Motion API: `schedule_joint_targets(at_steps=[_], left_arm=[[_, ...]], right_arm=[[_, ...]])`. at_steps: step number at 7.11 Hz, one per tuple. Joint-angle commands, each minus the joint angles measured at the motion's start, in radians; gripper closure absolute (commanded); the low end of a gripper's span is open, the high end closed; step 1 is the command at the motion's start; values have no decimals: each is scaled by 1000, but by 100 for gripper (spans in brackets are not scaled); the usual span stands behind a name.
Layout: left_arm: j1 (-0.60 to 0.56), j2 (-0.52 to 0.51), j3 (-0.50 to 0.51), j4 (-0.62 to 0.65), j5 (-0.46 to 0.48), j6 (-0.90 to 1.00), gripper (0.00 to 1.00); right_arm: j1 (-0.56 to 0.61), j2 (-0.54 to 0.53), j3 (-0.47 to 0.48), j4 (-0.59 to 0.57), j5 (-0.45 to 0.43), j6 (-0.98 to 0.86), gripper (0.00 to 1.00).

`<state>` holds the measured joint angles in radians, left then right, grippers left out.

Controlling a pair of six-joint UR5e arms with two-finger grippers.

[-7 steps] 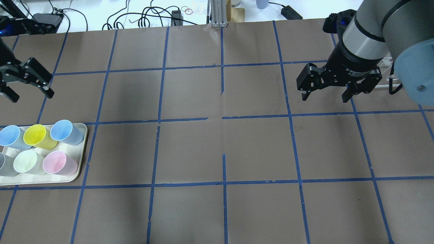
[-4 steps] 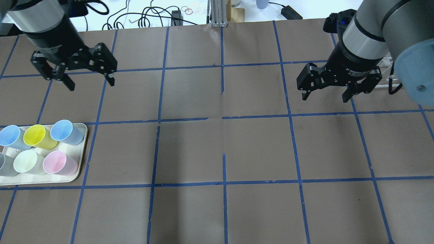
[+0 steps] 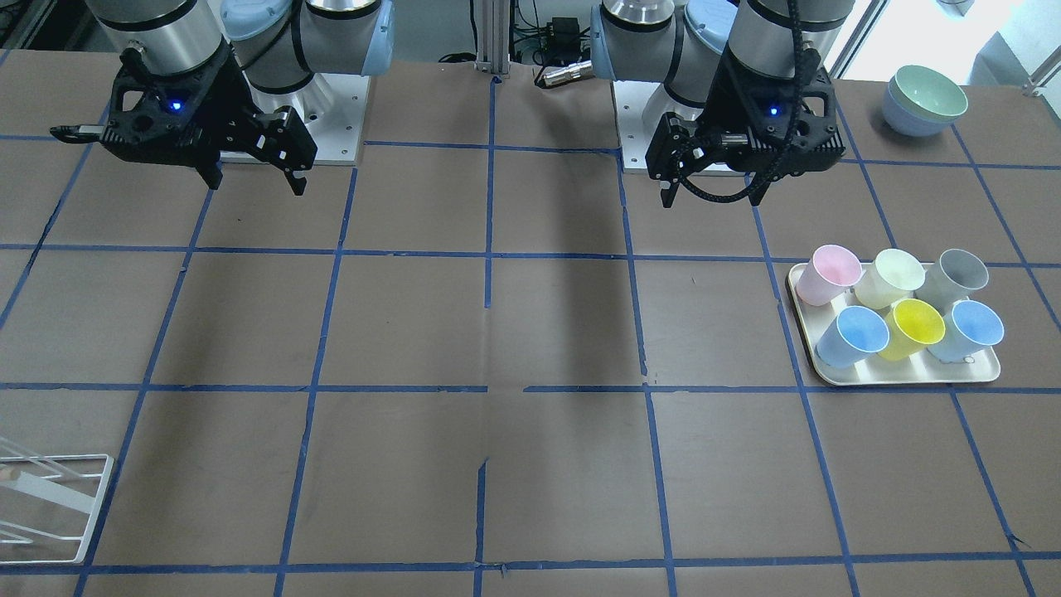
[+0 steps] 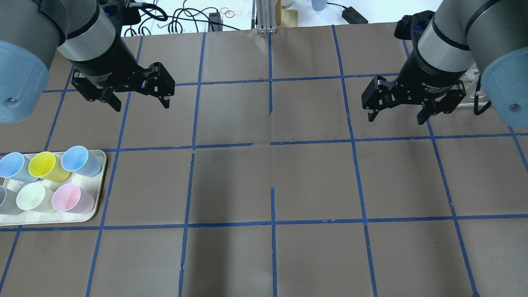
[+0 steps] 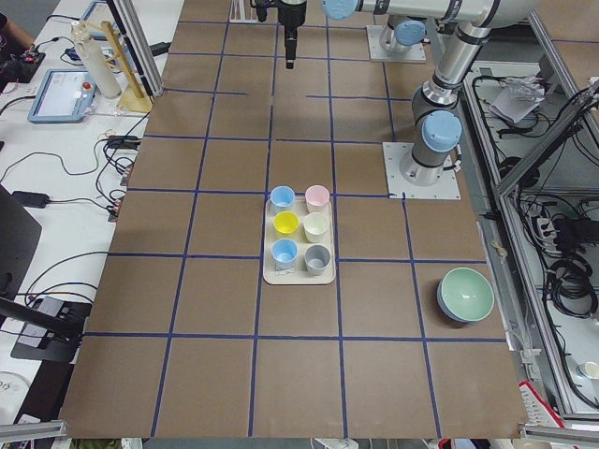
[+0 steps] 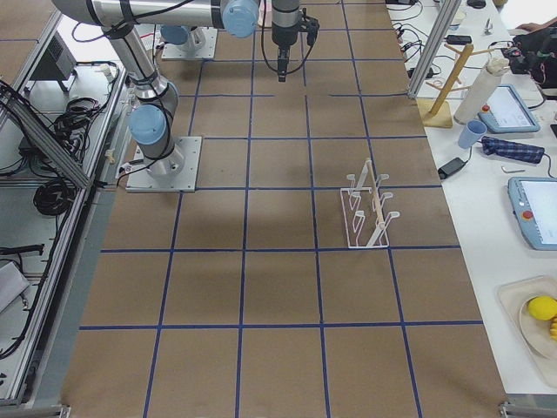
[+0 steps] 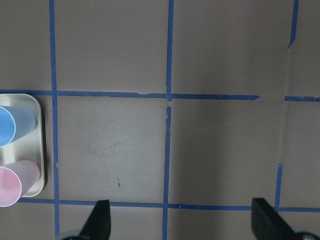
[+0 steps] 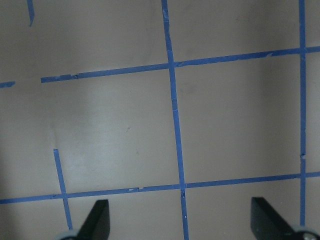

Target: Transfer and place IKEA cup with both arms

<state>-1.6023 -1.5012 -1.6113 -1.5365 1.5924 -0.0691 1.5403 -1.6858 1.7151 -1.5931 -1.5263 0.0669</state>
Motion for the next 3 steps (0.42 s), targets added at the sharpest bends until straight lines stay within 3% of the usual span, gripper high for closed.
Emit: schedule_joint_targets(at_steps=[1,3], left_arm=[[30,22,-15,9,-3,3,0],[27,21,-13,10,0,3,0]], right_arm=[[0,0,0,-5,0,-7,0],[-2,0,0,-5,0,-9,0]])
